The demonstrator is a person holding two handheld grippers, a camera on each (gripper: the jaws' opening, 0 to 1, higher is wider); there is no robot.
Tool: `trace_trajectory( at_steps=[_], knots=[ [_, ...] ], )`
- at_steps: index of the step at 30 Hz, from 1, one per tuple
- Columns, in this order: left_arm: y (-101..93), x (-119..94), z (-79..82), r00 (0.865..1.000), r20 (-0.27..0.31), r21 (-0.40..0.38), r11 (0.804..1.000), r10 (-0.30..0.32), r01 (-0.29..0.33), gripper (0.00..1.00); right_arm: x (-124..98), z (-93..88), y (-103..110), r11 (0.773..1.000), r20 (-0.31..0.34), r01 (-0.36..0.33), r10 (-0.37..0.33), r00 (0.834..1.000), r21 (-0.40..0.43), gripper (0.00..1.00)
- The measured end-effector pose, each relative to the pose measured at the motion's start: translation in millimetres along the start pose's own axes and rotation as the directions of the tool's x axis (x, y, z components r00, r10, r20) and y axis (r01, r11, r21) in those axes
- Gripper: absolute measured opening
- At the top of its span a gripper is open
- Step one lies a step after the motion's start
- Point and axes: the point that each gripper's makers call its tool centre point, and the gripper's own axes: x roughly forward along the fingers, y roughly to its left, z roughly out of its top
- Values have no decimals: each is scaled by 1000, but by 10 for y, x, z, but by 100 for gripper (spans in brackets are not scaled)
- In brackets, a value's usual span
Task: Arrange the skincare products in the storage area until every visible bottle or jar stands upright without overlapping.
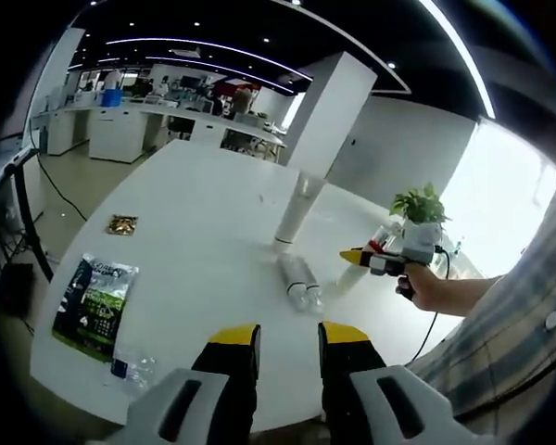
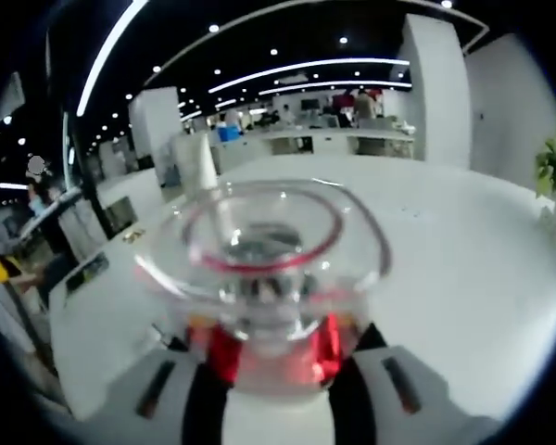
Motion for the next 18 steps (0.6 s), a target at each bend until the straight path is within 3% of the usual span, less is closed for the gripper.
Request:
trace_trajectory(
  at_steps=[4, 12, 18],
  knots=[
    [-5, -8, -24, 1000, 14, -15, 1000, 2, -2, 25, -27, 9, 26, 1000, 2, -5, 5, 1000, 19, 37],
    [-3, -44, -76, 999, 34, -40, 999, 16, -15, 25, -40, -2, 233, 987, -10, -80, 79, 997, -137, 37],
    [17, -63, -67, 999, 46, -48, 998, 29, -27, 25, -31, -1, 212, 982, -19, -93, 91, 996, -163, 37]
  ],
)
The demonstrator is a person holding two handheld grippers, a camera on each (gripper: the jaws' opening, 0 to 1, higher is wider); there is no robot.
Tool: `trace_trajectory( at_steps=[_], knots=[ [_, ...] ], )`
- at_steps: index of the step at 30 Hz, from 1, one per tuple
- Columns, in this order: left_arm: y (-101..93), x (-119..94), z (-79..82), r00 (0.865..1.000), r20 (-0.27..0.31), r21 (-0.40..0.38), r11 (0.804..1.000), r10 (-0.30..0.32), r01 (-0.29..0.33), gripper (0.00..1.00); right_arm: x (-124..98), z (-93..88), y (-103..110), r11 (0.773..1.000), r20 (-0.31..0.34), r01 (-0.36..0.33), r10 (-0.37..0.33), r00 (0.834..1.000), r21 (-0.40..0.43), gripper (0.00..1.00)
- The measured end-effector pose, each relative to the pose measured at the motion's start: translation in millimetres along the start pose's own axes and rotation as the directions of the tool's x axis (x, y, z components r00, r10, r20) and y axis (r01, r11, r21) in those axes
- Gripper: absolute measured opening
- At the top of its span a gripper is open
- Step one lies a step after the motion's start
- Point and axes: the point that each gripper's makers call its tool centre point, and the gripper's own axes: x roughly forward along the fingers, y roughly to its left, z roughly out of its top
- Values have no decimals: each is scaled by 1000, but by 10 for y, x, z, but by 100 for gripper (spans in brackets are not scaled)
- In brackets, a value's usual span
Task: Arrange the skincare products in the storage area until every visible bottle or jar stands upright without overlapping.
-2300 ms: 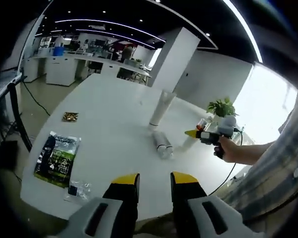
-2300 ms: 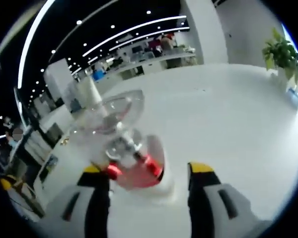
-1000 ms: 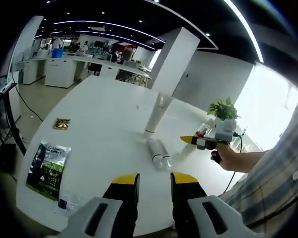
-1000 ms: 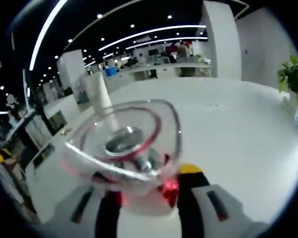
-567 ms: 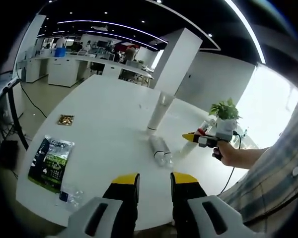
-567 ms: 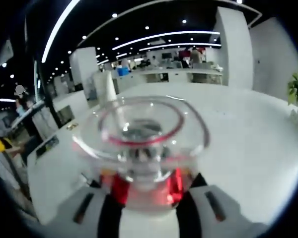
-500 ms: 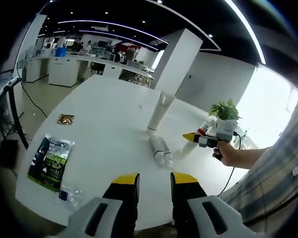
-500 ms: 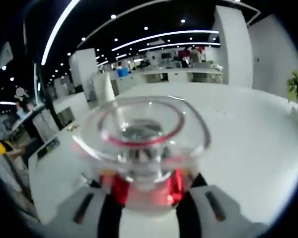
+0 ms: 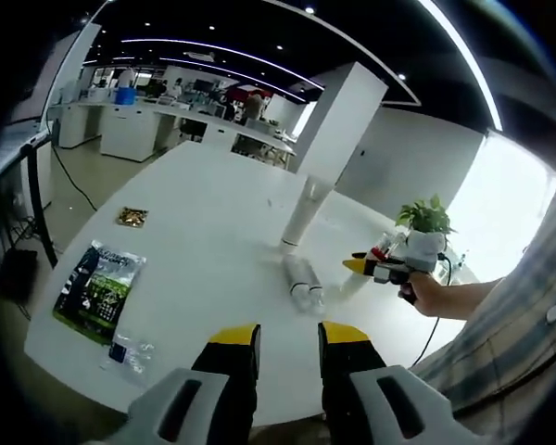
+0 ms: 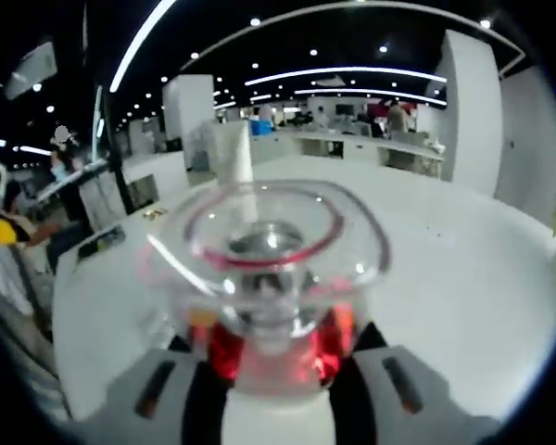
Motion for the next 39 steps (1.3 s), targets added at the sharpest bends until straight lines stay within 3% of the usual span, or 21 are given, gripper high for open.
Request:
trace_trajectory(
  at_steps=[6, 15, 21, 30, 37, 39],
  knots=[
    [-17, 0, -7, 1000, 3, -1, 1000, 2, -2, 25, 7, -10, -25, 1000, -5, 4, -4, 1000, -29, 38],
    [3, -3, 6, 1000, 7, -5, 1000, 4, -4, 25, -16, -74, -50, 1000, -24, 9, -8, 1000, 22, 39],
    [-18, -11, -33, 1000, -9, 2, 1000, -5, 5, 25, -74, -80, -83, 1000, -20, 2, -2, 1000, 13, 37],
    [-34, -27, -84, 999, -31, 19, 1000, -24, 24, 25, -64, -118, -47, 999, -76, -38, 37, 996, -21, 34],
    [52, -131, -157, 999, -44, 11, 1000, -12, 12, 25, -43, -57, -15, 999, -64, -44, 43, 997, -8, 34],
    [71, -147, -146, 999, -42, 5, 1000, -8, 9, 25, -50, 15, -8, 998, -44, -57, 57, 997, 10, 29]
  ],
)
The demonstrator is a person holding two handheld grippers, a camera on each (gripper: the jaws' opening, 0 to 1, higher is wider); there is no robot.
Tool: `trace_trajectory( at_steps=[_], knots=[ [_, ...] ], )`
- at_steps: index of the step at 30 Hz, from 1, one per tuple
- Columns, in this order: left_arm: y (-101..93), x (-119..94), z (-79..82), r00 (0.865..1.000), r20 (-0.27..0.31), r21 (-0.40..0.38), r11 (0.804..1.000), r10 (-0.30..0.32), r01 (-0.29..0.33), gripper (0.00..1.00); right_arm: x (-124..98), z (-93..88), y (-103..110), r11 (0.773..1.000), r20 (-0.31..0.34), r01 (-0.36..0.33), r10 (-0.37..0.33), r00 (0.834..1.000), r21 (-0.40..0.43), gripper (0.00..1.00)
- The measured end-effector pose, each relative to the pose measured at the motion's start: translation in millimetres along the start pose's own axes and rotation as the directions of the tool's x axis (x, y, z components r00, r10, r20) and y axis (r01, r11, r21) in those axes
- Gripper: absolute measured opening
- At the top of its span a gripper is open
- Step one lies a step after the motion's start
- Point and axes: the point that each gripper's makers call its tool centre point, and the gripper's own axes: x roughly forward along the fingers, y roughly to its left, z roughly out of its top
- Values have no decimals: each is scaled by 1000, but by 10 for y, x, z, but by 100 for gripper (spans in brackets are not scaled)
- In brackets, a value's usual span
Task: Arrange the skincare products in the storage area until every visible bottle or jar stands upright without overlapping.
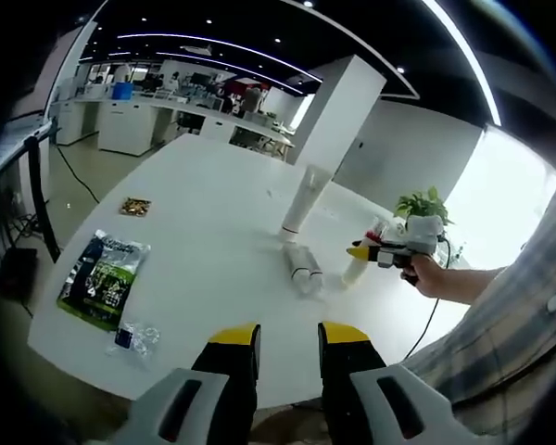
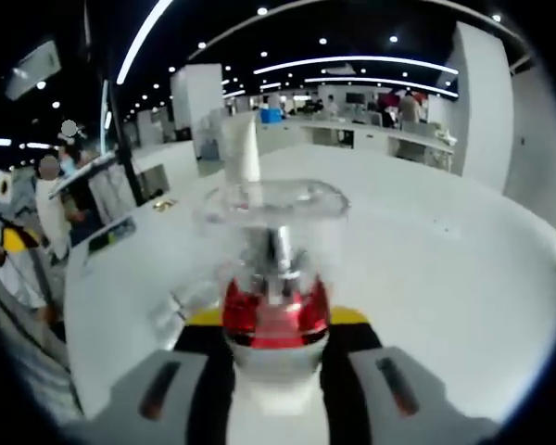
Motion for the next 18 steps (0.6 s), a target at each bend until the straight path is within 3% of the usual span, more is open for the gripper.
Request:
trace_trajectory(
  at_steps=[1, 3, 8, 13, 18],
  knots=[
    [11, -9, 9, 1000, 4, -1, 1000, 3, -3, 25, 7, -5, 26, 999, -24, -12, 13, 1000, 32, 29],
    [22, -15, 11, 1000, 5, -2, 1000, 6, -6, 25, 29, -2, 33, 1000, -25, -9, 9, 1000, -26, 29],
    [41, -68, -10, 1000, 13, -10, 1000, 20, -20, 25, 22, 13, 115, 998, -29, -57, 56, 998, -38, 29],
    [69, -103, -97, 999, -1, -24, 999, 33, -33, 25, 54, 48, 97, 998, -19, -58, 57, 998, -27, 29],
    [71, -161, -78, 999, 13, -33, 999, 44, -44, 25, 125, 118, 128, 996, -3, -85, 85, 996, -29, 29]
  ],
)
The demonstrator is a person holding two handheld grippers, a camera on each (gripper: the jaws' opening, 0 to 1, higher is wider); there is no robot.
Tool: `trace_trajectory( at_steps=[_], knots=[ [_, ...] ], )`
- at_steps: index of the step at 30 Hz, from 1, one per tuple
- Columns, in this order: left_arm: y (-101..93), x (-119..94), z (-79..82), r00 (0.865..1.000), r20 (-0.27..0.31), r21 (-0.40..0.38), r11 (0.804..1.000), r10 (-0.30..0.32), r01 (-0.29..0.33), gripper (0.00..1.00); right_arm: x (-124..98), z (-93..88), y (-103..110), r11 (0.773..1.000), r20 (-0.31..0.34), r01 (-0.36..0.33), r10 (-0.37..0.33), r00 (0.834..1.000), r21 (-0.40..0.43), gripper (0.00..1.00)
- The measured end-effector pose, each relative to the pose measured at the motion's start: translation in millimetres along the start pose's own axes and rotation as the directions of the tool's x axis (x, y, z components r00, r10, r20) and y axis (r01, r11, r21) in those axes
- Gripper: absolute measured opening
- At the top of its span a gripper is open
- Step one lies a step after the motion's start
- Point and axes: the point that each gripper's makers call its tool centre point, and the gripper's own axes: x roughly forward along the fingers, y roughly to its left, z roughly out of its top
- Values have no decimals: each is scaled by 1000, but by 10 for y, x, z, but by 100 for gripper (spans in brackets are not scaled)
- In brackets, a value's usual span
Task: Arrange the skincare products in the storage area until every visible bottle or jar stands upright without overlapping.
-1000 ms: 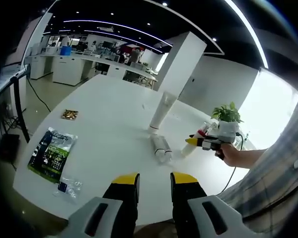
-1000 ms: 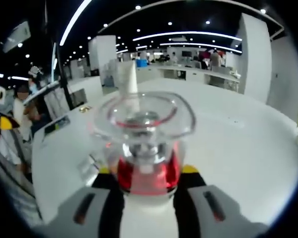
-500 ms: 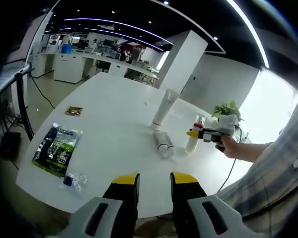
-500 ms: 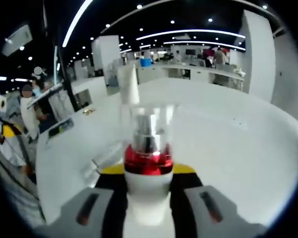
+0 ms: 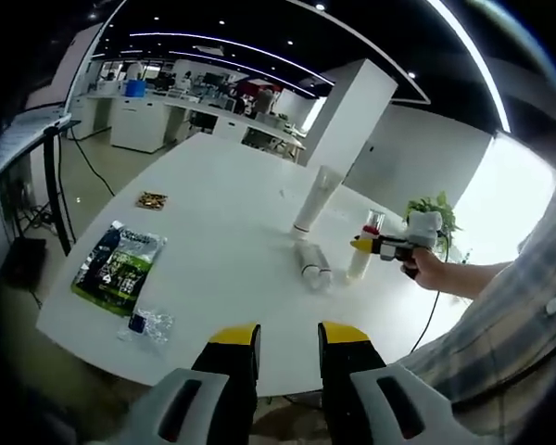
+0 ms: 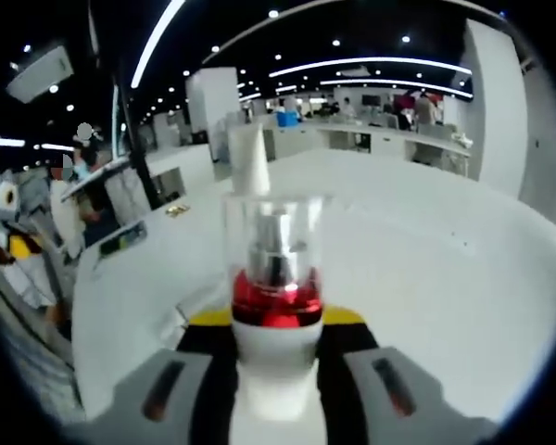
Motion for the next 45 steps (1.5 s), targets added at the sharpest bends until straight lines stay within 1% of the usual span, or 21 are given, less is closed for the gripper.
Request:
trace_trajectory(
  at_steps=[3, 5, 6, 8, 10, 11, 13, 14, 16, 17, 21, 22, 23, 27, 30, 32, 34, 37, 41, 44, 45],
  knots=[
    [29, -20, -6, 1000, 2, -6, 1000, 10, -10, 25, 61, 85, -6, 1000, 17, -24, 24, 1000, -1, 29],
    [41, -31, -10, 1000, 0, -9, 1000, 15, -15, 25, 111, 158, -11, 999, 38, -54, 54, 998, -3, 29],
    [47, -41, -7, 1000, 1, -8, 1000, 17, -17, 25, 137, 219, -5, 997, 55, -81, 82, 995, -16, 29],
    [53, -56, -3, 1000, 1, -7, 1000, 21, -21, 25, 180, 279, -8, 994, 63, -103, 106, 992, -42, 29],
    [64, -67, -8, 1000, 0, -9, 1000, 25, -25, 25, 218, 335, 1, 989, 72, -141, 144, 987, -49, 29],
    [70, -74, -20, 1000, -4, -12, 1000, 27, -27, 25, 250, 376, -8, 984, 81, -162, 167, 983, -67, 29],
    [75, -84, -42, 999, -12, -12, 999, 30, -30, 25, 279, 418, -22, 980, 88, -180, 187, 978, -81, 29],
    [82, -96, -60, 999, -19, -13, 999, 33, -33, 25, 304, 460, -6, 971, 105, -224, 231, 967, -79, 29],
    [93, -109, -75, 999, -22, -18, 999, 36, -36, 25, 325, 483, -27, 968, 118, -239, 247, 962, -82, 29],
    [98, -115, -83, 999, -25, -21, 999, 38, -38, 25, 335, 498, -20, 961, 128, -264, 273, 953, -84, 29],
    [132, -139, -118, 998, -40, -25, 999, 47, -48, 25, 397, 503, -58, 950, 148, -285, 303, 941, -130, 29],
    [148, -151, -128, 997, -48, -24, 998, 54, -56, 25, 400, 504, -55, 949, 149, -288, 306, 940, -130, 29],
    [163, -167, -124, 997, -52, -23, 998, 59, -60, 25, 410, 509, -35, 943, 151, -303, 322, 935, -139, 29],
    [207, -211, -101, 996, -58, -25, 997, 73, -75, 25, 471, 516, -1, 933, 153, -322, 345, 926, -160, 29],
    [236, -217, -93, 994, -72, -18, 996, 84, -86, 25, 529, 528, 34, 918, 160, -348, 379, 912, -189, 29],
    [244, -211, -87, 993, -78, -15, 996, 86, -87, 25, 551, 537, 62, 911, 162, -355, 391, 906, -212, 29],
    [247, -203, -75, 992, -86, -10, 996, 89, -90, 25, 578, 569, 86, 903, 177, -367, 408, 896, -226, 29],
    [252, -182, -68, 991, -99, -2, 996, 90, -91, 25, 622, 593, 71, 902, 187, -368, 411, 892, -228, 29],
    [252, -147, -51, 990, -113, 11, 996, 89, -88, 25, 673, 576, 25, 900, 187, -370, 414, 891, -230, 29],
    [261, -117, -35, 989, -119, 10, 997, 83, -82, 26, 707, 513, -5, 900, 168, -369, 411, 896, -232, 29],
    [257, -100, -32, 989, -127, 23, 997, 80, -78, 26, 705, 541, -16, 904, 183, -369, 409, 894, -219, 29]
  ],
)
